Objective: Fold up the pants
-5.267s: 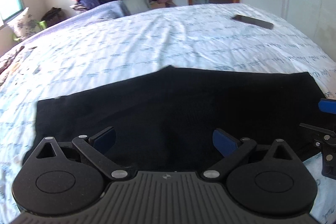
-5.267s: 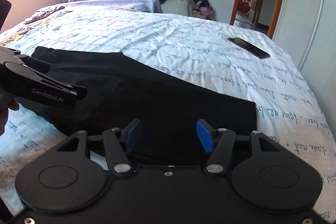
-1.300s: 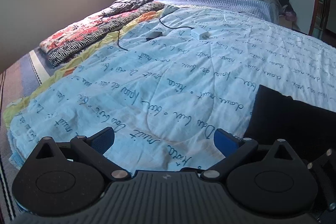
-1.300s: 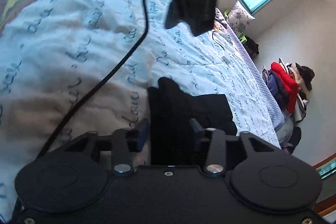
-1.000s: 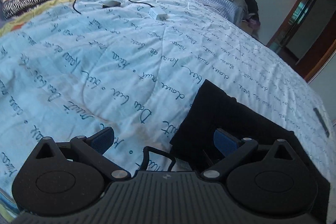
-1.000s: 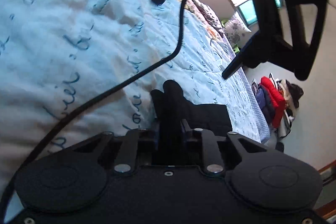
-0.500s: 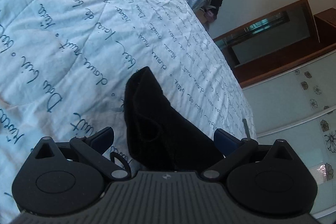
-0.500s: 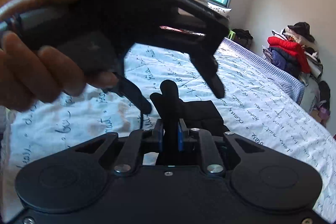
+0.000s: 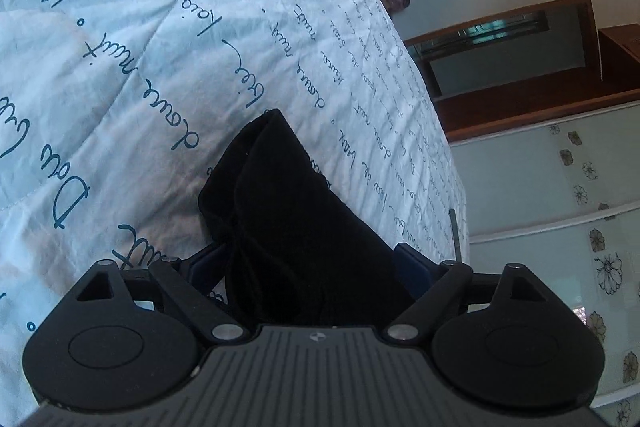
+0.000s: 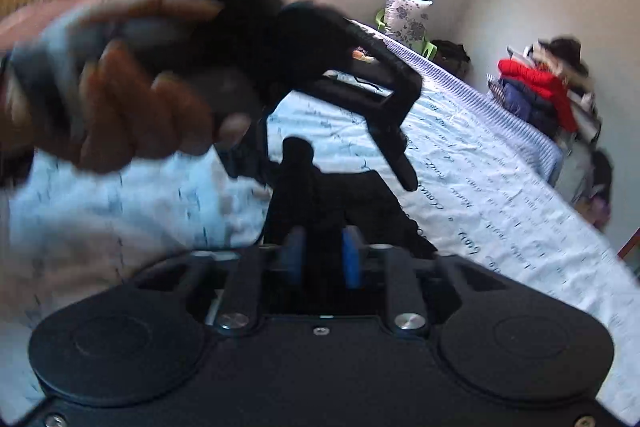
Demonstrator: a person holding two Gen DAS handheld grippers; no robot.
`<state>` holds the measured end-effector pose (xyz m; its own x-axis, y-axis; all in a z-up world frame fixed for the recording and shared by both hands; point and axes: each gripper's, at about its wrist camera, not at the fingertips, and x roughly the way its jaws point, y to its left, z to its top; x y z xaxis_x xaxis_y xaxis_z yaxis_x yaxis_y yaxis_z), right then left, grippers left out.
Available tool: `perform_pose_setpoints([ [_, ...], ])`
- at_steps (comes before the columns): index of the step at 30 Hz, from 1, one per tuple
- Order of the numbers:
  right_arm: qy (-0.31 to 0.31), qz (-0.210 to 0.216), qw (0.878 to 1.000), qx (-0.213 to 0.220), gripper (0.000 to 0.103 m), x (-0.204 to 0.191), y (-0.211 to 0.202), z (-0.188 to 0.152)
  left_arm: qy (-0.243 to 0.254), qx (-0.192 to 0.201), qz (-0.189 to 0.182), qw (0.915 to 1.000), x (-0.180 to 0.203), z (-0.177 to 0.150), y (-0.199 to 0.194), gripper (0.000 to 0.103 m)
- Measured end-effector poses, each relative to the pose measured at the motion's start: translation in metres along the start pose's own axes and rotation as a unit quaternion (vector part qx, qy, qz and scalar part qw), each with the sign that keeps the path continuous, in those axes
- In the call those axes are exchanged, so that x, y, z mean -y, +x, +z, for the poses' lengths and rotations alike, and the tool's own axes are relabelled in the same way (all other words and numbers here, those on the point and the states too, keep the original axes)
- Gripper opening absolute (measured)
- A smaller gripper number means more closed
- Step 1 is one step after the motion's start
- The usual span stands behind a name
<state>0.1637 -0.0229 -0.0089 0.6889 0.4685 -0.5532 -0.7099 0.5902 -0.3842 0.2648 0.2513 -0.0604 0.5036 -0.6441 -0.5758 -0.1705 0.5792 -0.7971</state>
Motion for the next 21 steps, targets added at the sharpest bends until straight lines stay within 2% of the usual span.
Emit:
perform_pose_setpoints([
  [3, -0.037, -0.007, 0.999, -0.013, 0.044, -0.021, 0.014, 0.003, 0.007, -0.012, 0.002, 0.9999, -0.005, 0.004, 0.000, 0.092],
  [5, -0.044, -0.004, 0.999, -0.022, 0.044, -0.028, 0.022, 0.007, 0.022, -0.014, 0.019, 0.9995, -0.005, 0.006, -0.001, 0.093],
  [6, -0.052, -0.009, 0.998, -0.021, 0.044, -0.033, 0.024, 0.007, 0.027, -0.005, 0.036, 0.9990, -0.003, 0.005, -0.005, 0.093],
  [7, -0.058, -0.011, 0.998, -0.020, 0.052, -0.037, 0.024, 0.008, 0.041, 0.007, 0.048, 0.9980, -0.001, 0.004, -0.010, 0.093],
  [10, -0.057, 0.013, 0.998, -0.011, 0.060, -0.044, 0.016, 0.006, 0.075, 0.051, 0.083, 0.9924, 0.008, 0.002, -0.033, 0.093],
  [12, -0.063, 0.005, 0.998, -0.021, 0.060, -0.046, 0.017, 0.001, 0.097, 0.091, 0.127, 0.9829, 0.015, 0.000, -0.050, 0.093],
  [14, -0.080, -0.021, 0.996, -0.038, 0.060, -0.050, 0.019, -0.005, 0.132, 0.133, 0.184, 0.9649, 0.025, -0.004, -0.069, 0.093],
  [15, -0.078, -0.021, 0.996, -0.038, 0.060, -0.048, 0.017, -0.006, 0.149, 0.153, 0.198, 0.9566, 0.030, -0.007, -0.078, 0.093],
  [16, -0.067, -0.012, 0.997, -0.029, 0.060, -0.045, 0.013, -0.005, 0.167, 0.167, 0.202, 0.9505, 0.035, -0.009, -0.089, 0.093],
  [17, -0.051, 0.000, 0.999, -0.017, 0.060, -0.040, 0.008, -0.002, 0.179, 0.173, 0.195, 0.9486, 0.038, -0.011, -0.097, 0.093],
  [19, -0.012, 0.023, 1.000, 0.003, 0.064, -0.028, 0.003, 0.006, 0.194, 0.181, 0.150, 0.9524, 0.046, -0.017, -0.118, 0.093],
  [21, 0.040, 0.067, 0.997, 0.012, 0.070, -0.016, 0.004, 0.010, 0.178, 0.199, 0.105, 0.9579, 0.052, -0.023, -0.134, 0.093],
])
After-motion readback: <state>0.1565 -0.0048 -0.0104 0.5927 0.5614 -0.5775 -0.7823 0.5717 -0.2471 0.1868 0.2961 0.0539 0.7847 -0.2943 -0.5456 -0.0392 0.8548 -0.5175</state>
